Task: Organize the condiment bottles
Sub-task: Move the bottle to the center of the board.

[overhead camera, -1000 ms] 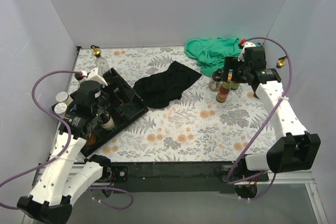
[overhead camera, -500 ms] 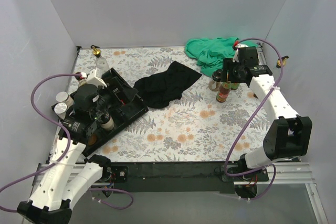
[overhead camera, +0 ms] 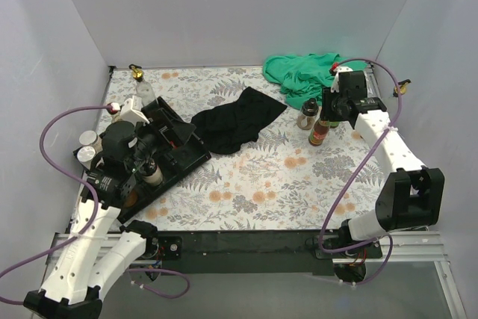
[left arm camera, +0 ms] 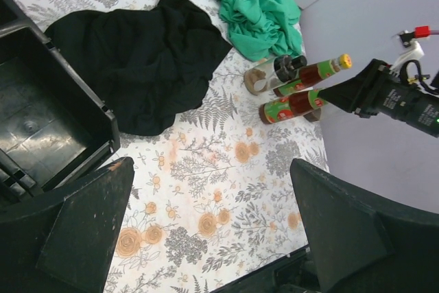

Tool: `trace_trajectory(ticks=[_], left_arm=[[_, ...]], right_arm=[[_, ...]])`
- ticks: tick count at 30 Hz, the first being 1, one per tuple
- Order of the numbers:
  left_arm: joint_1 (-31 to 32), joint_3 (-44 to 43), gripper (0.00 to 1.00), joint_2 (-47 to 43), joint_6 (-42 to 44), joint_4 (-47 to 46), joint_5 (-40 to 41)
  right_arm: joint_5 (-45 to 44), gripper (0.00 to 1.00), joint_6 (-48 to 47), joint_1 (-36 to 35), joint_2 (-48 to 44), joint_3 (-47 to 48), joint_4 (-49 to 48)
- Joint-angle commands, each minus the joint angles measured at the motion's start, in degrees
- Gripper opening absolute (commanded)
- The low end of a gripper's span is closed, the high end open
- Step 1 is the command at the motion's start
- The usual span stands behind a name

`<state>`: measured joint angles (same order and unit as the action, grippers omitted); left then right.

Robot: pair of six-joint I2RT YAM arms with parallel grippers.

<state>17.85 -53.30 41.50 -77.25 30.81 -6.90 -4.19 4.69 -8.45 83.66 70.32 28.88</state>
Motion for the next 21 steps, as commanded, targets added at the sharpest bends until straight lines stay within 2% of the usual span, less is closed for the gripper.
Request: trace_trajectory(ticks=[1,2,7,11,18,21], left_arm=[[0.0,-0.23,0.98,-0.8,-0.18,-1.37,-3.12],[0.08,-0.14,0.98,-0.63,0.34,-1.28,-3.21],[0.0,-0.93,0.98,0.77,0.88,-1.97,-4.96],[0.0,-1.98,0.98,2.09,0.96,-1.98,-7.69],[0.08,-3.39,0.98,0.87,3.77,1.18,-4.27],[0.0,-3.83,0.96,0.61,5.71,1.36,-5.4]], right_arm=[[-2.05,0.24,-2.67,-2.53,-3.06,-0.8,-1.73],[-2.32,0.17,-2.67,-2.8,-3.32,-0.8,-0.94],[-0.12,0.01,-1.96,-5.51,-7.01,-2.2,0.38],[0.75,0.01,-1.0,-8.6,-9.74,-3.96,2.14],[0.93,0.01,1.28,-15.98,-17.02,-8.09,3.46],[1.02,0.01,2.78,-19.58,-19.84,-9.76,3.9]])
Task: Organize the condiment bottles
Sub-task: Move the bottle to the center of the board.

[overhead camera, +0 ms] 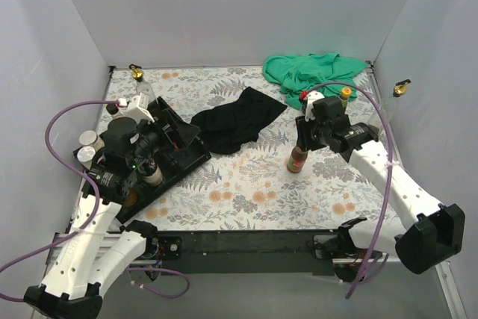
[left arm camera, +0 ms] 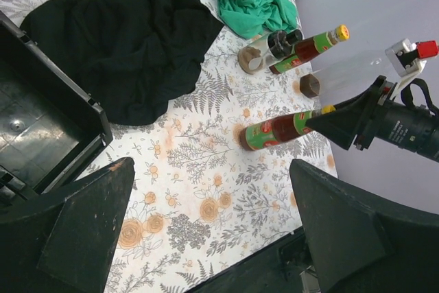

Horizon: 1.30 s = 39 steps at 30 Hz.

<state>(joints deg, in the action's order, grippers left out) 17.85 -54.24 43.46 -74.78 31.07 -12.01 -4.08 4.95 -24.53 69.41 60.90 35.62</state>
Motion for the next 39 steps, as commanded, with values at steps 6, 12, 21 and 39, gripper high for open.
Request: trace_trajectory(ticks=[6,12,21,39], left_arm=[[0.08,-2.2,0.96,-0.83,4.56,1.89,-1.53],[0.08,1.68,0.98,-1.72,-1.32,-1.53,0.95],[0.08,0.45,0.97,2.07,3.59,-3.12,-3.03],[27.57,-0.34,0.93,15.68,3.24,-15.15,19.96]], right_arm=[[-1.19,0.01,6.91,-14.03,-8.41,-3.77,-3.1],[-7.07,0.01,9.98,-23.25,-7.71,-2.72,-3.18],[-12.09,0.68,13.59,-28.38,-7.53,-0.96,-1.6],[-15.87,0.99,18.16,-28.46,-27.39,5.89,0.33]])
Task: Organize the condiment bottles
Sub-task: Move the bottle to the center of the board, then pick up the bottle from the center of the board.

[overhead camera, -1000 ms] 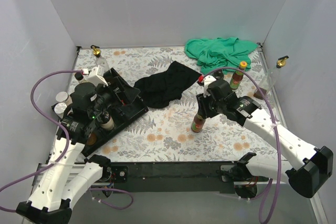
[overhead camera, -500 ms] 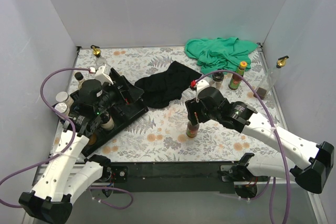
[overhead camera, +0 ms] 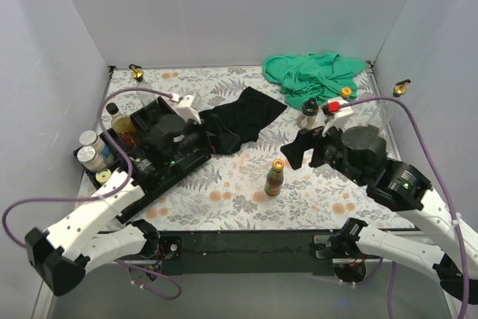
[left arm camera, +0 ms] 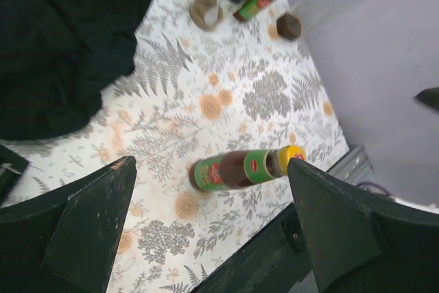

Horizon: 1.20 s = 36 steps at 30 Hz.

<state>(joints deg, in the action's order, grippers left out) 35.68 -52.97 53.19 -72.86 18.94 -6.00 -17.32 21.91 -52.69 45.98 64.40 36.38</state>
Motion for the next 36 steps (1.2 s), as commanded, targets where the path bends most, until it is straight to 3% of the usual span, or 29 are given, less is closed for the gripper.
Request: trace_trajectory(ticks=[1,9,13,18,29,33,36], left_arm=[[11.85,-1.35,0.92,6.74,1.67,-4.16,15.56],[27.23,-2.4,0.81,15.53,8.34,-13.83,26.02],[31.81,-0.91,0.82,16.94,12.64,-18.58,28.85],[32.87,2.43,0.83,18.44,14.06,-25.6,27.27],[34.19,4.1,0.78,26.7,14.5,-31.68,26.83],[34.37,5.33,0.68,27.76,14.76,-34.83,28.06],[34.37,6.21,0.53,28.02,14.68,-36.77,28.41]], right_arm=[[-2.98,0.99,1.2,-0.22,-4.75,2.48,-0.52],[-6.58,0.98,2.43,-0.22,-13.45,3.19,-1.14],[-7.29,0.98,2.52,-0.22,-14.95,2.57,-1.14],[-8.6,0.98,2.96,-0.22,-16.18,1.34,-1.05],[-8.69,0.97,5.16,-0.22,-17.94,-2.44,-1.05],[-9.4,0.97,4.98,-0.22,-17.59,-2.18,-0.61],[-9.05,0.96,5.77,-0.22,-17.41,-2.0,0.09]])
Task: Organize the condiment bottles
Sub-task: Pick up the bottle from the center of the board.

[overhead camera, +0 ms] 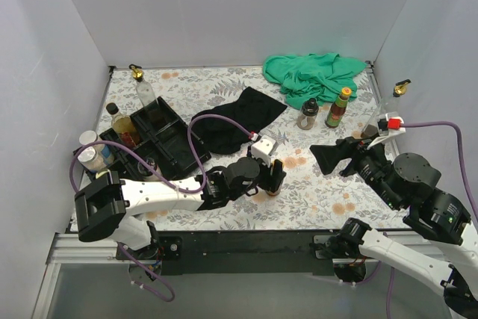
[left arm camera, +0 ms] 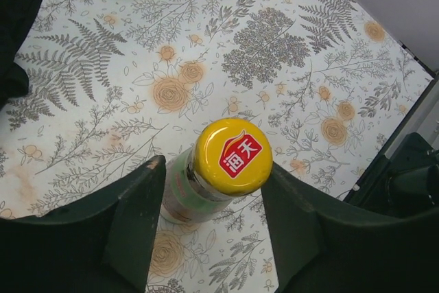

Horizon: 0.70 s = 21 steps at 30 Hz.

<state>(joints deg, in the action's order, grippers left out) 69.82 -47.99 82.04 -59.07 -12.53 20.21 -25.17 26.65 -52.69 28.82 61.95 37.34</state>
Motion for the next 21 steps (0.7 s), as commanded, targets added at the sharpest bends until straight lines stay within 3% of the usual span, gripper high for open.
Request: trace_trajectory(ticks=[1,7,8,10,21], left_arm=[[0.23,1.23,0.44,-0.48,0.8,-5.39,2.29],[0.23,0.7,0.22,-0.91,0.36,-4.7,3.17],[0.23,0.27,0.11,-1.09,-0.08,-3.56,3.78],[0.23,-0.61,0.01,-1.62,-0.34,-2.15,4.49],[0.23,-5.01,0.0,-9.61,-6.85,11.91,17.31]], right_arm=[[-1.11,0.96,1.38,-0.22,-0.6,0.27,-0.78],[-1.73,0.96,2.0,-0.22,-1.75,-1.75,-0.52],[-1.9,0.96,2.0,-0.22,-1.75,-1.92,-0.6],[-1.73,0.96,2.17,-0.22,-1.57,-2.45,-0.78],[-0.67,0.96,2.44,-0.22,-2.36,-5.08,-2.97]])
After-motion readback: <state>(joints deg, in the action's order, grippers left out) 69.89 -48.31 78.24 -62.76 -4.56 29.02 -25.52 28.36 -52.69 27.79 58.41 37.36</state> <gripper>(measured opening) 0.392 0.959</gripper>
